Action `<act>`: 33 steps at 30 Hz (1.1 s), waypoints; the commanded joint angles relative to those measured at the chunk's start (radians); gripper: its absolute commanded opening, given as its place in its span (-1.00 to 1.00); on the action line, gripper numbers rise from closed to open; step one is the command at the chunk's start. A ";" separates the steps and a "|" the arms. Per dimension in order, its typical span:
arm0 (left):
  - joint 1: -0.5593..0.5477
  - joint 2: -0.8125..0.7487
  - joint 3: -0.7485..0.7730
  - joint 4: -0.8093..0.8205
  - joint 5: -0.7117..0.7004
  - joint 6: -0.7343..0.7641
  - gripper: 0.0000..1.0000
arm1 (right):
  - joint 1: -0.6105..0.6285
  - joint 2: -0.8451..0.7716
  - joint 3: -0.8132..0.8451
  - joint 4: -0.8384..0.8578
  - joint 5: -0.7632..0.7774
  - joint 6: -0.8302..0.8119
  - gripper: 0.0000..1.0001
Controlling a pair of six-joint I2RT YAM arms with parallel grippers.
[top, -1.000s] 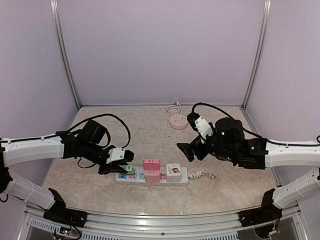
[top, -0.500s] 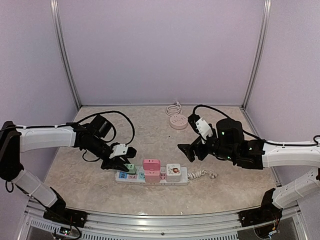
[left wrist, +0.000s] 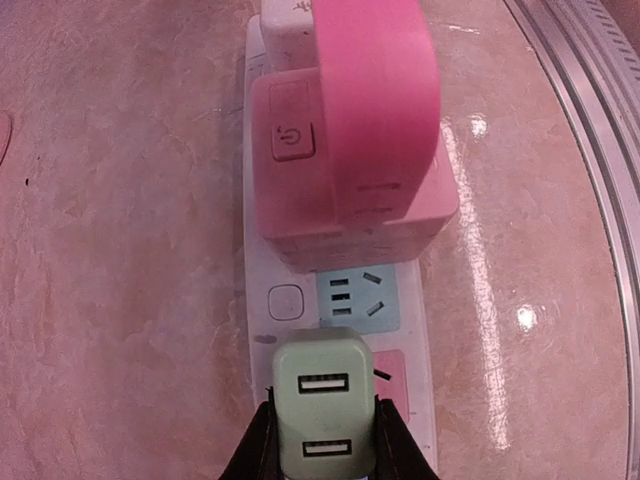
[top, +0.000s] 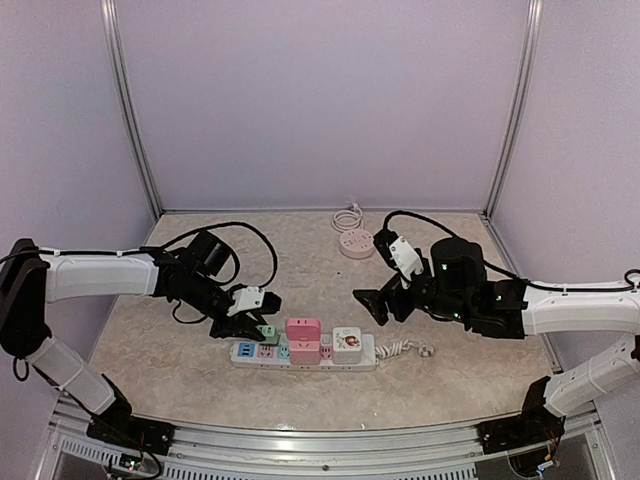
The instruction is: Insert the plug
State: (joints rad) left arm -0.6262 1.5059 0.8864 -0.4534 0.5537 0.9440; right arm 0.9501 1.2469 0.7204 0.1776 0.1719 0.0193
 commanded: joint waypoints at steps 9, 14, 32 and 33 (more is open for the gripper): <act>-0.003 -0.040 -0.004 -0.035 0.003 -0.112 -1.00 | -0.025 0.074 0.034 -0.170 -0.153 0.176 0.91; -0.002 -0.052 -0.018 -0.005 -0.017 -0.132 -1.00 | 0.026 0.172 0.190 -0.346 0.069 0.543 0.75; 0.008 -0.102 -0.071 0.074 -0.005 -0.142 -1.00 | 0.305 0.446 0.409 -0.655 0.373 1.088 0.57; 0.007 -0.104 -0.074 0.080 -0.006 -0.141 -1.00 | 0.306 0.460 0.417 -0.653 0.362 1.078 0.57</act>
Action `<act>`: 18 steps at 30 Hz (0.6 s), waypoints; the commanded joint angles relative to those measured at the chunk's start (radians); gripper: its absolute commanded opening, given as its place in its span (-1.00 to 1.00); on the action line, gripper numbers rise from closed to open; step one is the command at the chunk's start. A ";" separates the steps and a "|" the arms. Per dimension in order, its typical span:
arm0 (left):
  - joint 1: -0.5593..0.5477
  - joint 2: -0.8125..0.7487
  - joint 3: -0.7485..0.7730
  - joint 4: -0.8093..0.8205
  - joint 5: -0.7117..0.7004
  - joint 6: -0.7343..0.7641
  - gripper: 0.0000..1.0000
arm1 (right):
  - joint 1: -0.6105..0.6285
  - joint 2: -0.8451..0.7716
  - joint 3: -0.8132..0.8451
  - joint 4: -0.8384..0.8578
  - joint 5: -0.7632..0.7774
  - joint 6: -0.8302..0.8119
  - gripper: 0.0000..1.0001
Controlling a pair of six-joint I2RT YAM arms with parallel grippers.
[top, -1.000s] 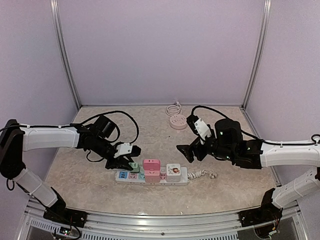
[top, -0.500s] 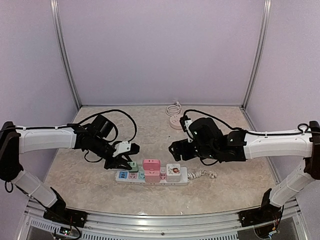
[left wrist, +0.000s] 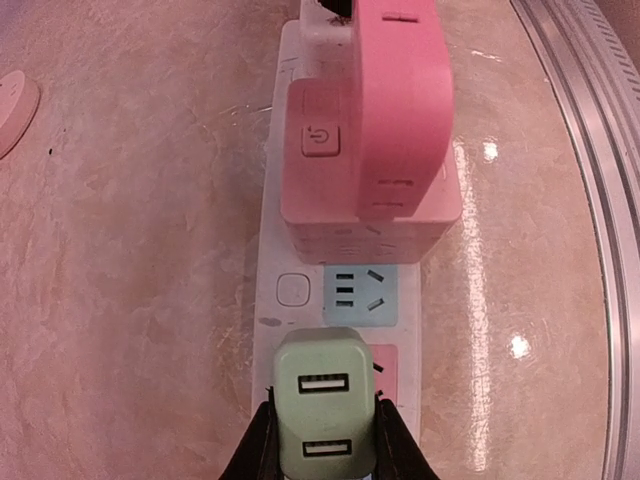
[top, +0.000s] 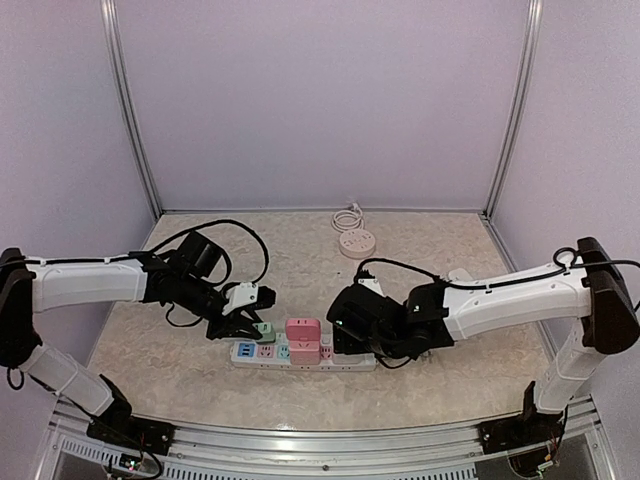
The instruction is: Insert the plug
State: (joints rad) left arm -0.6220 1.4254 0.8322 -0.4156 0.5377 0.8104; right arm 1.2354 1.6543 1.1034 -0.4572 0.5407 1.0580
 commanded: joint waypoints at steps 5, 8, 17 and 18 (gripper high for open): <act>0.000 -0.026 -0.024 0.052 0.013 0.001 -1.00 | 0.029 0.071 0.046 -0.008 -0.036 0.021 0.57; -0.004 -0.026 -0.027 0.053 0.016 0.006 -1.00 | 0.029 0.085 0.048 -0.010 -0.045 0.023 0.52; -0.023 -0.028 -0.035 0.044 0.020 0.031 -1.00 | 0.017 0.171 0.070 -0.158 0.015 0.078 0.09; -0.024 -0.026 -0.037 0.046 0.025 0.024 -1.00 | 0.011 0.174 0.067 -0.172 0.028 0.074 0.05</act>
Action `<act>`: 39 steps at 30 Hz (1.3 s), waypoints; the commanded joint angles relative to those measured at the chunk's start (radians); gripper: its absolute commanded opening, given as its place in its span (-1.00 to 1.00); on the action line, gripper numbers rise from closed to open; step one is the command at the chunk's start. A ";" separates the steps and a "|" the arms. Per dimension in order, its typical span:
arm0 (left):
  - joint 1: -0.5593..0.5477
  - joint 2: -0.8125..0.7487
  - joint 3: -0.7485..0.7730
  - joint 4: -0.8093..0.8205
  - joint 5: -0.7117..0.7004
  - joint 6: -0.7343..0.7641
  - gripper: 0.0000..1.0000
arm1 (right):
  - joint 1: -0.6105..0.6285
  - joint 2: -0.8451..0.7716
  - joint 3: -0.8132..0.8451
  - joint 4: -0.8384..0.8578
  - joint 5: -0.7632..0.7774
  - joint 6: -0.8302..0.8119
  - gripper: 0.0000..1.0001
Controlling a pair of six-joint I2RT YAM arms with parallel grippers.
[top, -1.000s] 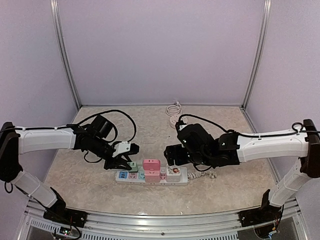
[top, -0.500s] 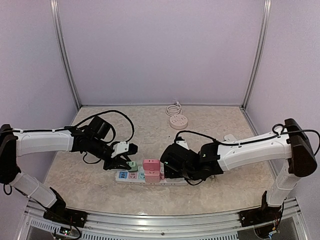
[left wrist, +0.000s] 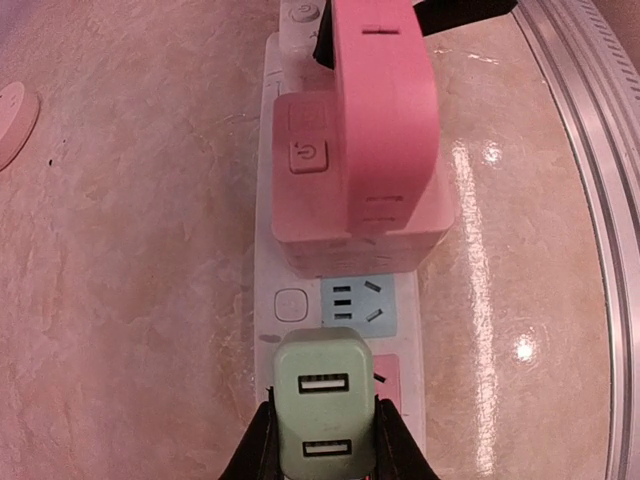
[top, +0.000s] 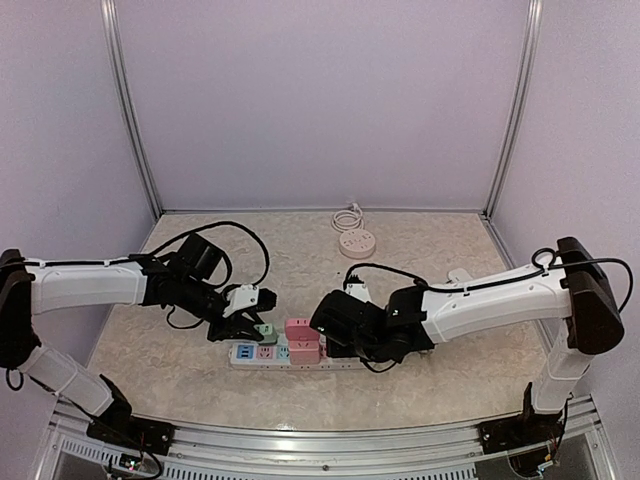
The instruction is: Insert the plug
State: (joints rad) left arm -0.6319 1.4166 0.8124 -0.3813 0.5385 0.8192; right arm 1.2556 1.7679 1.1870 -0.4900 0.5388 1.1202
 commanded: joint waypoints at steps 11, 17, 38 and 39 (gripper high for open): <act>-0.026 0.010 0.014 0.045 -0.002 -0.062 -1.00 | -0.093 -0.035 -0.179 -0.097 0.118 -0.149 -0.19; -0.046 0.044 0.042 0.095 -0.014 -0.101 -1.00 | -0.108 -0.102 -0.283 0.071 0.067 -0.350 -0.18; -0.103 0.122 0.086 0.158 -0.068 -0.189 -1.00 | -0.107 -0.354 -0.258 -0.021 0.068 -0.381 0.64; -0.106 0.123 0.091 0.159 -0.064 -0.188 -1.00 | -0.108 -0.357 -0.261 -0.013 0.064 -0.381 0.65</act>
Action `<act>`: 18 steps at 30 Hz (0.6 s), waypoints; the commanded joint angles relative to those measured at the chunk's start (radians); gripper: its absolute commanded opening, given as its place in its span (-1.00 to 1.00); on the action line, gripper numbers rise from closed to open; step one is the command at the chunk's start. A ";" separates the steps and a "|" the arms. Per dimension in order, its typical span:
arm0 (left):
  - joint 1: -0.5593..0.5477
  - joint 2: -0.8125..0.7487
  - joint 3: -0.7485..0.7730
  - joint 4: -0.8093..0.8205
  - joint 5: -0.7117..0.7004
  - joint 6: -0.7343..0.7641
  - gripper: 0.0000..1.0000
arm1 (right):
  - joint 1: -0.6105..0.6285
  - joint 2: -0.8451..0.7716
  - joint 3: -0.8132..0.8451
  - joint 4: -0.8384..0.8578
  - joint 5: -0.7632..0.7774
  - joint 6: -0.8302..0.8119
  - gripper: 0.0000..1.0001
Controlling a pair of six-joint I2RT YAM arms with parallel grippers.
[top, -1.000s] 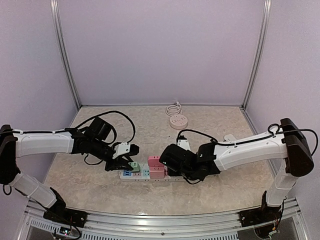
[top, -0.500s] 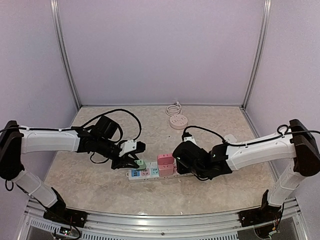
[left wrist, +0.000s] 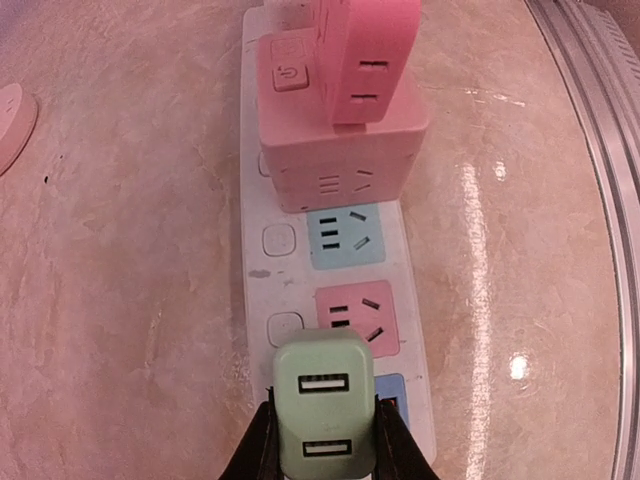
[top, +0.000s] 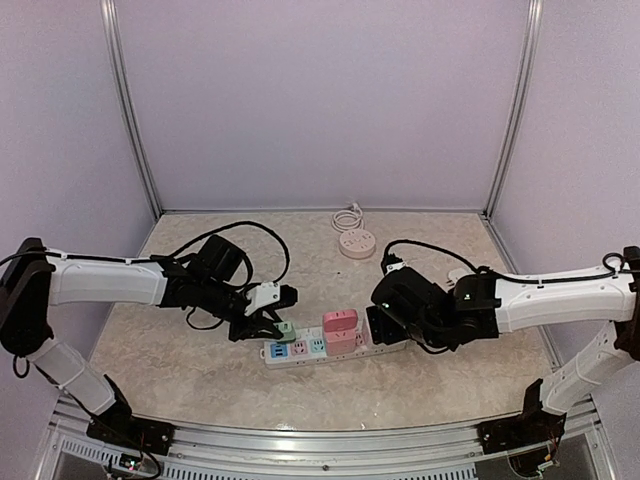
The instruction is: Insert the plug
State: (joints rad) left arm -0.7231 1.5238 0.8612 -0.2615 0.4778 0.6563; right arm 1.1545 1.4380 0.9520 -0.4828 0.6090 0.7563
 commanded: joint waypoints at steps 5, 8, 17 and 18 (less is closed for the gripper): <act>-0.036 0.025 0.058 0.022 0.008 -0.050 -1.00 | -0.010 -0.032 -0.029 -0.025 -0.002 -0.009 0.68; -0.046 0.031 0.054 0.017 0.008 -0.064 -1.00 | -0.022 -0.036 -0.040 -0.028 0.002 -0.003 0.68; -0.058 0.066 0.059 0.045 -0.025 -0.065 -1.00 | -0.024 -0.059 -0.066 -0.012 -0.005 -0.014 0.68; -0.058 0.069 0.060 0.044 -0.026 -0.064 -1.00 | -0.024 -0.062 -0.070 -0.008 -0.004 -0.012 0.68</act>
State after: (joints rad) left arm -0.7750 1.5700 0.8932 -0.2371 0.4648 0.6014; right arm 1.1378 1.4094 0.9081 -0.4885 0.6052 0.7483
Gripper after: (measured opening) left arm 0.215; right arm 0.838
